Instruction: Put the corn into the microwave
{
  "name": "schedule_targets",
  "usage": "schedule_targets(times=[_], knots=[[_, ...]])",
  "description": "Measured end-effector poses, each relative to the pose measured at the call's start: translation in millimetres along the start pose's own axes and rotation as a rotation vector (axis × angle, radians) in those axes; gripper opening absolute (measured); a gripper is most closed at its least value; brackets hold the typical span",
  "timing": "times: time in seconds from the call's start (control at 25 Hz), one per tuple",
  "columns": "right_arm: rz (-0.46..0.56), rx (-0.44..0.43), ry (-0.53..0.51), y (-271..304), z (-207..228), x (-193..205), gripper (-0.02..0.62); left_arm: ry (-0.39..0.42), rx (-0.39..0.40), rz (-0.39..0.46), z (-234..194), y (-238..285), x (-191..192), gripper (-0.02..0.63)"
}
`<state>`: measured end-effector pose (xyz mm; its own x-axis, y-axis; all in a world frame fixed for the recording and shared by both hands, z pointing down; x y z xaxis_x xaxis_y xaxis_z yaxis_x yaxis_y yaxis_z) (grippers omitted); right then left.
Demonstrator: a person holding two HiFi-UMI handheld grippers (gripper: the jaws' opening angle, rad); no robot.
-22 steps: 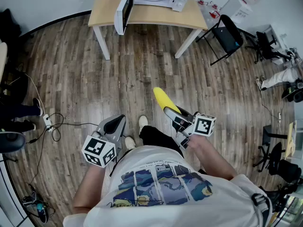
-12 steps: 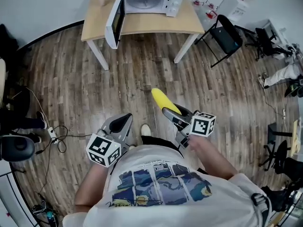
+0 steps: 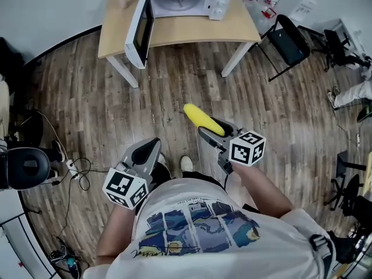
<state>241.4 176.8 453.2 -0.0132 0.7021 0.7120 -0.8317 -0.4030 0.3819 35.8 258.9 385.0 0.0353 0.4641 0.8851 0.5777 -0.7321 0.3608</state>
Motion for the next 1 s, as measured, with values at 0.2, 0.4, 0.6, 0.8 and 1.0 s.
schedule_targets(times=[0.2, 0.4, 0.6, 0.8, 1.0], knots=[[0.013, 0.043, -0.007, 49, 20, -33, 0.252, 0.049, 0.013, 0.012, -63, 17, -25, 0.009], [0.059, 0.119, 0.0, 93, 29, -77, 0.252, 0.08, 0.09, 0.027, -125, 41, -67, 0.008], [0.101, 0.205, -0.001, 137, 41, -121, 0.252, 0.127, 0.166, 0.033, -183, 55, -108, 0.008], [0.162, 0.28, 0.041, 173, 63, -147, 0.252, 0.147, 0.199, 0.031, -232, 67, -129, 0.008], [0.184, 0.331, 0.051, 200, 96, -177, 0.252, 0.106, 0.191, 0.047, -260, 80, -145, 0.009]])
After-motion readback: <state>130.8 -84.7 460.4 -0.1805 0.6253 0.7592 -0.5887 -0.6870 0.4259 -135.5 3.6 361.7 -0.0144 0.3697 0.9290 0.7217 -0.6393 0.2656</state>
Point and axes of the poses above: the fingertips, and each gripper's own axes: y forward along the fingers, z to its right, x out of its underside, the point moved 5 cm from there along -y, backward along the fingers, and after that the axes turned 1 degree about -z, right-handed, at the moved point
